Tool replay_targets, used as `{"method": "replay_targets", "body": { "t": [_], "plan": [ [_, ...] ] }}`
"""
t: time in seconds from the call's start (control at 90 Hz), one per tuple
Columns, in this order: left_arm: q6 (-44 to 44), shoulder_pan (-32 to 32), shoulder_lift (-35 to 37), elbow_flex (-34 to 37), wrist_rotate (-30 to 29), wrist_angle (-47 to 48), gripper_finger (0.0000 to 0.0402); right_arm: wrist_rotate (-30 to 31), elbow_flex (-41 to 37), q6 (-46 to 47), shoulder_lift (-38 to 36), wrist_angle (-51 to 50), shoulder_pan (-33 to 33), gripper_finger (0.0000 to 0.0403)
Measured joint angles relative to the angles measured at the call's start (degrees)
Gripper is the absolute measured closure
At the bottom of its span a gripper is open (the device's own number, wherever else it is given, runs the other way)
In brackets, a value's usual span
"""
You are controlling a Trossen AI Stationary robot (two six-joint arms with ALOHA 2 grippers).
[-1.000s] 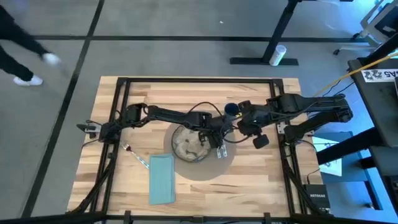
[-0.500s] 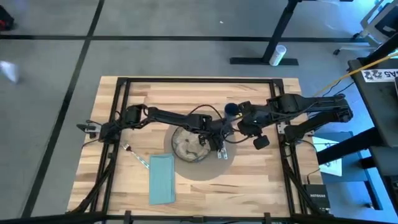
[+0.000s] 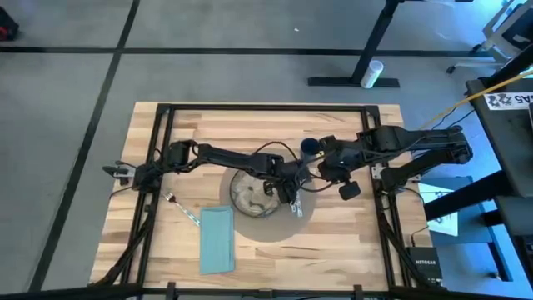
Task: Set table place
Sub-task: Put the blue patterned spoon on the brown tablemat to the right of the blue patterned table knife
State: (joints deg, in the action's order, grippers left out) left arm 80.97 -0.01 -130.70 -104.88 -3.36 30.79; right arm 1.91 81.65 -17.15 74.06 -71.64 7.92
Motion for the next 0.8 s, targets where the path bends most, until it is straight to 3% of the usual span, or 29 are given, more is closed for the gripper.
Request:
{"method": "replay_targets", "body": {
  "t": [0.167,0.311,0.433,0.556,0.633,0.8],
  "plan": [
    [0.0,0.0,0.0,0.0,0.0,-0.2,0.0304,0.0,0.0,0.0,0.0,0.0,0.0,0.0315],
    [-0.7,-0.2,0.0,0.0,-3.0,-0.2,0.0301,0.0,0.0,0.0,0.0,-0.6,0.0,0.0315],
    [-4.1,-1.2,1.3,0.0,-6.0,0.8,0.0323,1.6,0.0,0.0,0.0,-2.9,0.0,0.0315],
    [-8.4,-3.0,4.1,0.0,-6.4,2.1,0.0373,3.0,0.0,0.0,0.0,-5.2,0.2,0.0323],
    [-11.4,-4.2,6.0,0.0,-6.4,4.3,0.0395,4.0,0.0,-0.3,-0.6,-5.6,1.6,0.0342],
    [-19.9,-6.7,11.1,0.0,-8.9,10.6,0.0401,8.2,0.1,-0.2,-2.7,-6.1,6.4,0.0397]
  ]
}}
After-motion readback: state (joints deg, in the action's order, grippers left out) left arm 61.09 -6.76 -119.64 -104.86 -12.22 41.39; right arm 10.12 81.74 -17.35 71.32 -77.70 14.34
